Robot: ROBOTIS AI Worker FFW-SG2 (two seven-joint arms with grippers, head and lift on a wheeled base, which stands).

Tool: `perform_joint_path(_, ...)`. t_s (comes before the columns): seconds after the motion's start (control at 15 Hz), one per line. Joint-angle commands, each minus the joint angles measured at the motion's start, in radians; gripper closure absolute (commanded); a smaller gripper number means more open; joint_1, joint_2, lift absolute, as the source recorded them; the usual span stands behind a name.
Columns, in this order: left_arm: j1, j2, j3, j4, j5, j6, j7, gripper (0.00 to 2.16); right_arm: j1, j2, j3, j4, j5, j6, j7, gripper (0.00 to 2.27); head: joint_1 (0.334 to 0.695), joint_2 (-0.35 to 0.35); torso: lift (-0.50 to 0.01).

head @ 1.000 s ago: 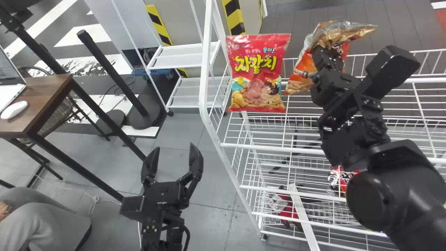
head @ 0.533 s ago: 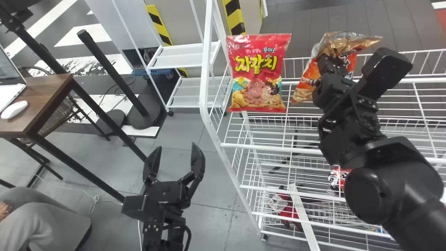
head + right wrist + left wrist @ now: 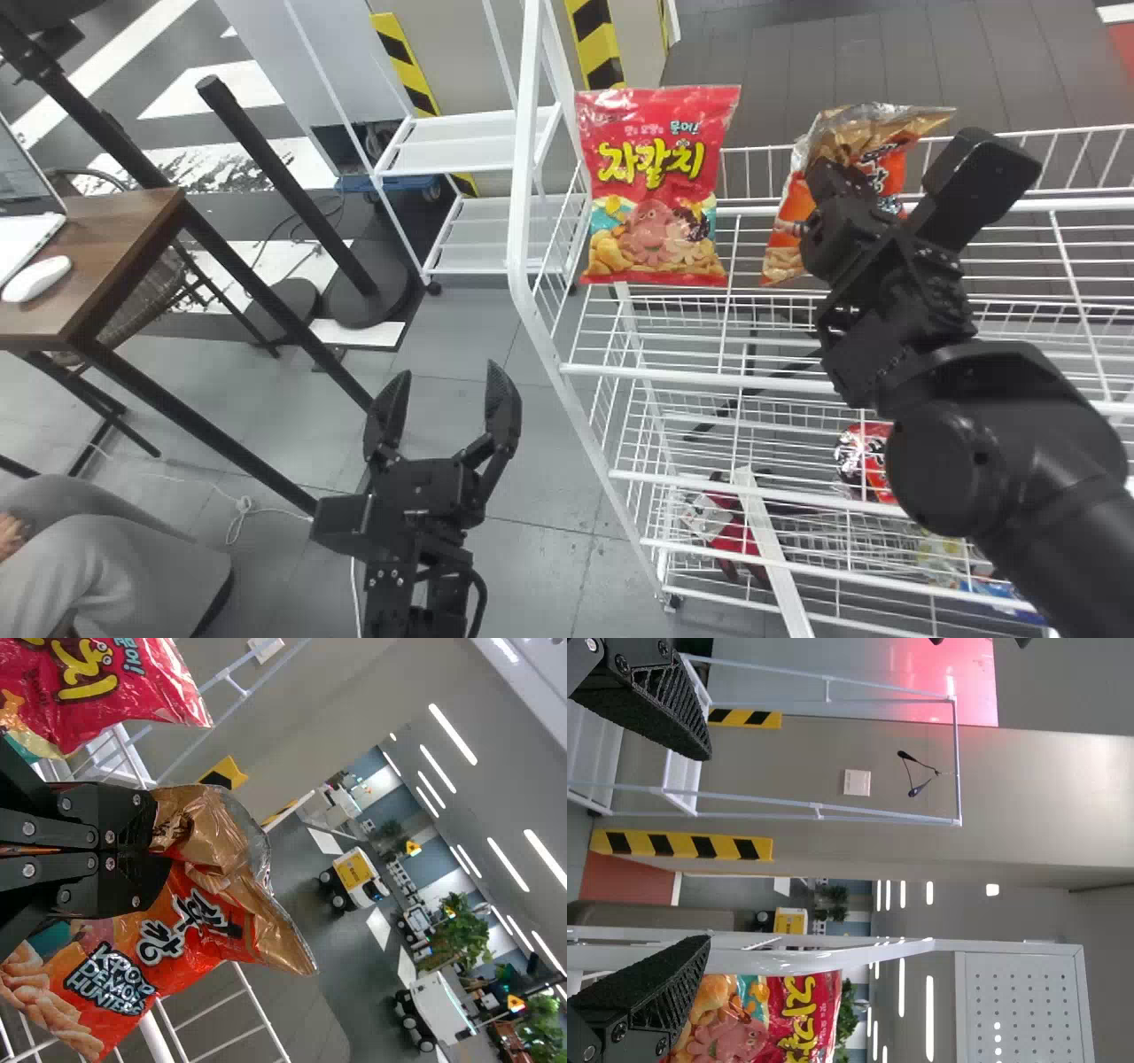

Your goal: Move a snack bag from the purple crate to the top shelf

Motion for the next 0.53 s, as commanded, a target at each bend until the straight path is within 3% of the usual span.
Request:
perform_joint_path(0.0, -0.002, -0.001, 0.000, 0.004, 0.000, -0.001, 0.000, 0.08, -0.002, 0.004, 0.000, 0.006, -0.030, 0.002, 0.024, 2.20, 0.695, 0.350, 0.000)
perform_joint_path(0.47, -0.008, -0.002, -0.006, 0.010, 0.000, -0.001, 0.000, 0.08, -0.011, 0.004, 0.004, 0.015, -0.092, -0.004, 0.090, 2.20, 0.695, 0.350, 0.000)
